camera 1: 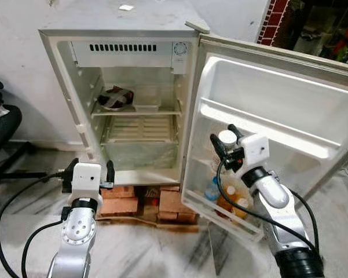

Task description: Restocking fridge

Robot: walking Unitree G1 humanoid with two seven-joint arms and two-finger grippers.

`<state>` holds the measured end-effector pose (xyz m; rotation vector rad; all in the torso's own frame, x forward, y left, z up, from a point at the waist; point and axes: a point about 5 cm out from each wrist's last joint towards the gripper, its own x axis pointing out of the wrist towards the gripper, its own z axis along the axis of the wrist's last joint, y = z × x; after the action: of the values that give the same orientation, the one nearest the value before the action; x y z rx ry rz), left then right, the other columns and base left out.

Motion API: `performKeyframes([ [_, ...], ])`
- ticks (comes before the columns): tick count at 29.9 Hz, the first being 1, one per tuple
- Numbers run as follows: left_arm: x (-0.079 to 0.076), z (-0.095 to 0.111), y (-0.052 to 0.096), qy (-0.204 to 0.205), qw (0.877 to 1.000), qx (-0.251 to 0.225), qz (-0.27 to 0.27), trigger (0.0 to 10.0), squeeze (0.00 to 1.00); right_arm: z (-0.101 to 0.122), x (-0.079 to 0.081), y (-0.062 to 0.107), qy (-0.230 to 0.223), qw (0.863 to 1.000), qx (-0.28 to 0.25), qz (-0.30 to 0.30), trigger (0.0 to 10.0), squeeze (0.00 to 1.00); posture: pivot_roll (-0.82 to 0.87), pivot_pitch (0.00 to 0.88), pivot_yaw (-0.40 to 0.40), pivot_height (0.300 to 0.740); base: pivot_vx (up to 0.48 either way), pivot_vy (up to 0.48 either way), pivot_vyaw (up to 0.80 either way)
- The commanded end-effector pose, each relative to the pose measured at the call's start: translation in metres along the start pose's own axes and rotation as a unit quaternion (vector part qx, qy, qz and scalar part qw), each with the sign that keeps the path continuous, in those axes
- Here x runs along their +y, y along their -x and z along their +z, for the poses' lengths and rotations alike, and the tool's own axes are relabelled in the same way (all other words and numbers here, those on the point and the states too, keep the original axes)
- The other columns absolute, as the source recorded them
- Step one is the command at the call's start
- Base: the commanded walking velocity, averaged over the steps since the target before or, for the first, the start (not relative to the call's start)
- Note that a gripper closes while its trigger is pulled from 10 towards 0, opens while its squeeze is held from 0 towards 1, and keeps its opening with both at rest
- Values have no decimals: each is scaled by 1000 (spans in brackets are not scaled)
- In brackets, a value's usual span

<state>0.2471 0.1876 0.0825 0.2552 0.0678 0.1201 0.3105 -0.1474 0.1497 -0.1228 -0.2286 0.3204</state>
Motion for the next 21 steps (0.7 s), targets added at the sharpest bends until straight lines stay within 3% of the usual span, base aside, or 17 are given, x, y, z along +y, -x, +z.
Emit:
performKeyframes([
  [1,4,0,1,1,1000,3,1,10000,0,21,-12,-9,9,999,-44,-28,10000,0,80,0,-43,740,0,0,0],
  [3,4,1,0,1,1000,2,1,10000,0,36,-30,-20,12,996,-66,-66,10000,0,80,0,-42,740,0,0,0],
  [4,4,1,0,1,1000,2,1,10000,0,36,-30,-20,12,996,-66,-66,10000,0,80,0,-42,740,0,0,0],
  [6,3,2,1,1,1000,1,1,10000,0,60,-65,-37,57,983,-95,-147,10000,0,84,0,-44,740,0,0,0],
  [10,3,2,1,2,1000,0,1,10000,0,64,-74,-41,86,976,-96,-174,10000,0,87,0,-45,740,0,0,0],
  [14,3,2,4,0,1000,2,5,10000,0,75,-91,-52,141,960,-96,-220,10000,0,109,0,-55,740,0,0,0],
  [21,6,2,7,-2,1000,4,11,10000,0,55,-89,-57,164,958,-58,-229,10000,0,125,0,-64,740,0,0,0],
])
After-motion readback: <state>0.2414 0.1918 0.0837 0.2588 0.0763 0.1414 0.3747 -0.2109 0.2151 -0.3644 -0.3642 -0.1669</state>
